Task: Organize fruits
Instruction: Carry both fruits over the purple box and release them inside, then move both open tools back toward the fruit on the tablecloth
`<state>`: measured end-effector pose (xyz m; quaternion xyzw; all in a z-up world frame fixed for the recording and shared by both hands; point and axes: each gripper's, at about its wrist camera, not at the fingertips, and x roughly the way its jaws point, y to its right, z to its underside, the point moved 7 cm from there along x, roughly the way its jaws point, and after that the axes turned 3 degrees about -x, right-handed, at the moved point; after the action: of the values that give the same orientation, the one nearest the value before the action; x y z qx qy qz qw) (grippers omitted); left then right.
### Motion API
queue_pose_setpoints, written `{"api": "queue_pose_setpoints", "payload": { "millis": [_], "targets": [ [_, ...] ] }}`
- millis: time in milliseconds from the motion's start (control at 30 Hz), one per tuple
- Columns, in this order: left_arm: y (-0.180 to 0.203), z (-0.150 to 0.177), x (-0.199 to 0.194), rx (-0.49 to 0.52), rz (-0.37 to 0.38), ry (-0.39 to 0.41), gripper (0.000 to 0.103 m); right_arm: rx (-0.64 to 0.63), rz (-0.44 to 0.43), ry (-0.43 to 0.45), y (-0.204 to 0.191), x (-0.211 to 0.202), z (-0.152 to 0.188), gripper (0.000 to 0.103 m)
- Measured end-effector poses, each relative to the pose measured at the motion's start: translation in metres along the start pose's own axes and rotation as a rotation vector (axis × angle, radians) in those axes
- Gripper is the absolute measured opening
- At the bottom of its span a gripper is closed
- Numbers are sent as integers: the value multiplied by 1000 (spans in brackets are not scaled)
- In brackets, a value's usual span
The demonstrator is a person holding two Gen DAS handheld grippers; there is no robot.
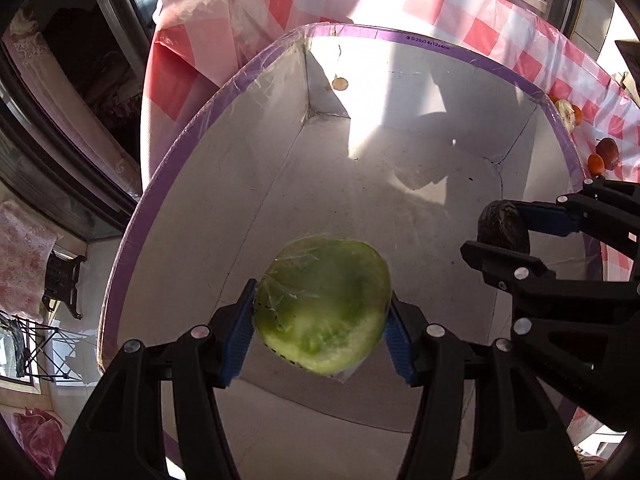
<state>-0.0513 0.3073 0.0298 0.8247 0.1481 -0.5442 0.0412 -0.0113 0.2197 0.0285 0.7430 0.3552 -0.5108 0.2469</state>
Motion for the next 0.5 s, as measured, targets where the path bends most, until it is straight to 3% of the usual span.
{"api": "queue_pose_setpoints", "payload": {
  "millis": [200, 367, 433, 500],
  "targets": [
    [-7, 1, 20, -28, -10, -79, 58, -31, 19, -67, -3, 18, 4, 40],
    [-16, 1, 23, -78, -10, -105, 62, -23, 16, -47, -1, 13, 7, 56],
    [-23, 0, 20, -94, -37, -90, 74, -23, 20, -24, -2, 8, 8, 64],
    [-31, 1, 16, -115, -19, -60, 76, -12, 25, 1, 0, 2, 2, 66]
  ]
}}
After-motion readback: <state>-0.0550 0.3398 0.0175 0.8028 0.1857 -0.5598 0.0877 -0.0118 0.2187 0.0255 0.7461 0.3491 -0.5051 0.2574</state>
